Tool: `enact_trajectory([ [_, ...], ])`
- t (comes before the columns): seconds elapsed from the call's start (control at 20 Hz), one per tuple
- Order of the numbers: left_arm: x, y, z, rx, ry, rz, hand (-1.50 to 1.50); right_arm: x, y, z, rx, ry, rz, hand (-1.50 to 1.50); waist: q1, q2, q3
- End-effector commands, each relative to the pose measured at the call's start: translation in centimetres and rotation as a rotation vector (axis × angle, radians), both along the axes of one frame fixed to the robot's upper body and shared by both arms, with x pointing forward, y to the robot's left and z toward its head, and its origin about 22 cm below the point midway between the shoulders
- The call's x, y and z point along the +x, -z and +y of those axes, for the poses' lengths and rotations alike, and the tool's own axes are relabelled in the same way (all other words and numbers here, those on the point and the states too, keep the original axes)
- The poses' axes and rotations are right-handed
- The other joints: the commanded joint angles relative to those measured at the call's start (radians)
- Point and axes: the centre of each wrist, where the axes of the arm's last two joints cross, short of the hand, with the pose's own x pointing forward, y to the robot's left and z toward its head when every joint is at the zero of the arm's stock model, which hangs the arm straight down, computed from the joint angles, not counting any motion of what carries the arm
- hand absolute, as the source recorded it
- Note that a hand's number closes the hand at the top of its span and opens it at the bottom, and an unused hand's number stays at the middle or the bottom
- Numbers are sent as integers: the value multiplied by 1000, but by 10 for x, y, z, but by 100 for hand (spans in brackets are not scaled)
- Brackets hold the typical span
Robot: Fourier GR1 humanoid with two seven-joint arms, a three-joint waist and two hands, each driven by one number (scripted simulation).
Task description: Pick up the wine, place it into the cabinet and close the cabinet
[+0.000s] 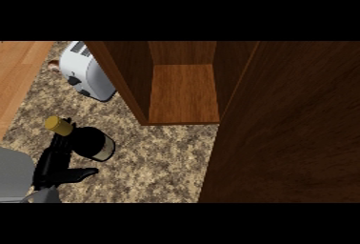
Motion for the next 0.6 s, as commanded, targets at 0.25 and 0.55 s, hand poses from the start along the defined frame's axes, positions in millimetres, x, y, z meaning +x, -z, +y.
enact_trajectory([
  [0.25,13,19,-2,-20,26,-16,-150,-25,-27,-15,19,32,-112,-150,-1,3,-1],
  [0.55,7,31,-23,-79,-13,-72,-150,-37,-22,-17,13,31,-110,-150,-4,-2,0],
])
